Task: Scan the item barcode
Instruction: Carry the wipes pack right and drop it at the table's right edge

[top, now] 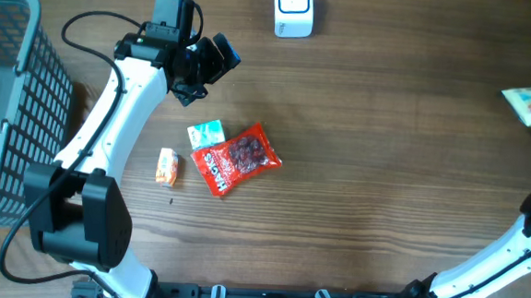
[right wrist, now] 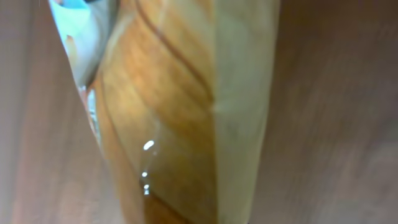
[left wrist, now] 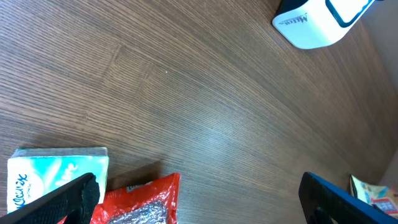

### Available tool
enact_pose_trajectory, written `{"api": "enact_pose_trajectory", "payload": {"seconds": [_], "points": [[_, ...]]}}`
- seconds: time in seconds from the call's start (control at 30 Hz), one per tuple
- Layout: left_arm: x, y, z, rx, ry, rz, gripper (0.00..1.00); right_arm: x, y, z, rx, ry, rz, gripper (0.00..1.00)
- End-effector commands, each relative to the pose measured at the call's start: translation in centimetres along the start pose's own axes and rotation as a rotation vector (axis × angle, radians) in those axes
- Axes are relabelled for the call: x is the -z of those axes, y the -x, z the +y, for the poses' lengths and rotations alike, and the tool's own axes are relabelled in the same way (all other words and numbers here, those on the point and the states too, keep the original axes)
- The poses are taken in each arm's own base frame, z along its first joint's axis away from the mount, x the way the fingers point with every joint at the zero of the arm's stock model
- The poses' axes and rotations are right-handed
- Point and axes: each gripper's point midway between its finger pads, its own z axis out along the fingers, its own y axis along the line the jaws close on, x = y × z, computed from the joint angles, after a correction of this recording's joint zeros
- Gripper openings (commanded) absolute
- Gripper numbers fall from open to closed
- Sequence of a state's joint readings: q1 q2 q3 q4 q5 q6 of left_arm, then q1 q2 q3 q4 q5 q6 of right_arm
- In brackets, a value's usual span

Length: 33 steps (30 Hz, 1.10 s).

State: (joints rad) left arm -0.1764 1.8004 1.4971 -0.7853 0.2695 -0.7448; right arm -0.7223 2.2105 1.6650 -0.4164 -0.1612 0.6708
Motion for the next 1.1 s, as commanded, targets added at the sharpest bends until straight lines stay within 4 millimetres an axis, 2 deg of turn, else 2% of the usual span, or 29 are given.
{"api": "enact_pose_trajectory", "payload": {"seconds": [0.0, 0.07, 0.17, 0.23, 0.3, 0.33, 0.4, 0.43, 0.47, 0.5, 0.53, 0.57, 0.63, 0.67, 0.7, 0.73, 0.8, 0.87, 0.9, 0.93, 1.0, 1.07], "points": [[0.3, 0.5, 0.1, -0.01, 0.003, -0.019, 1.0, 2.1, 3.0, -1.2, 0.085, -0.052, -0.091, 0.55], [0.3, 0.5, 0.1, -0.01, 0.003, -0.019, 1.0, 2.2, 3.3, -1.5, 0.207, -0.069, -0.097, 0.99], [0.3, 0.5, 0.1, -0.01, 0.003, -0.019, 1.0, 4.0, 4.6, -1.6, 0.273, -0.09, -0.132, 1.0], [0.3, 0.5, 0.1, -0.01, 0.003, -0.019, 1.0, 7.1, 6.1, 0.1, 0.275, -0.037, -0.187, 1.0], [0.3, 0.5, 0.1, -0.01, 0.003, -0.019, 1.0, 12.2, 6.9, 5.1, 0.314, 0.163, -0.237, 1.0], [0.3, 0.5, 0.1, -0.01, 0.003, -0.019, 1.0, 14.9, 6.7, 8.2, 0.349, 0.308, -0.242, 1.0], [0.3, 0.5, 0.1, -0.01, 0.003, -0.019, 1.0, 19.6, 4.8, 12.8, 0.42, 0.565, -0.199, 1.0], [0.3, 0.5, 0.1, -0.01, 0.003, -0.019, 1.0, 22.8, 2.5, 15.3, 0.426, 0.743, -0.107, 1.0], [0.3, 0.5, 0.1, -0.01, 0.003, -0.019, 1.0, 25.6, -1.6, 17.2, 0.433, 0.914, 0.076, 1.0], [0.3, 0.5, 0.1, -0.01, 0.003, -0.019, 1.0, 26.6, -5.0, 17.8, 0.439, 0.995, 0.228, 1.0], [0.3, 0.5, 0.1, -0.01, 0.003, -0.019, 1.0, 26.5, -8.0, 17.7, 0.427, 0.996, 0.348, 1.0], [0.3, 0.5, 0.1, -0.01, 0.003, -0.019, 1.0, 25.7, -11.9, 17.2, 0.449, 0.953, 0.457, 1.0], [0.3, 0.5, 0.1, -0.01, 0.003, -0.019, 1.0, 24.0, -19.8, 16.3, 0.582, 0.853, 0.615, 1.0], [0.3, 0.5, 0.1, -0.01, 0.003, -0.019, 1.0, 22.9, -24.5, 15.6, 0.651, 0.769, 0.701, 1.0], [0.3, 0.5, 0.1, -0.01, 0.003, -0.019, 1.0, 22.3, -28.1, 15.0, 0.706, 0.714, 0.761, 1.0], [0.3, 1.2, -0.3, -0.014, -0.01, -0.05, 1.0, 22.2, -32.8, 14.6, 0.789, 0.679, 0.831, 1.0], [0.4, 1.6, -1.1, -0.017, -0.043, -0.065, 1.0, 22.6, -39.0, 14.2, 0.921, 0.673, 0.898, 1.0], [0.3, 0.4, -0.7, -0.01, -0.037, -0.005, 1.0, 22.0, -42.3, 13.2, 0.998, 0.544, 0.879, 1.0], [0.4, -0.1, 0.7, -0.028, 0.021, 0.013, 1.0, 21.3, -43.6, 12.4, 1.032, 0.42, 0.823, 1.0], [0.7, -0.2, 3.7, -0.007, 0.15, 0.01, 1.0, 21.1, -44.4, 12.1, 1.05, 0.356, 0.787, 1.0], [1.5, -1.0, 7.1, 0.061, 0.291, 0.035, 1.0, 21.4, -45.4, 12.1, 1.065, 0.343, 0.777, 1.0], [2.2, -3.2, 8.3, 0.093, 0.323, 0.142, 1.0, 21.5, -45.7, 12.6, 1.033, 0.35, 0.77, 1.0]]}}
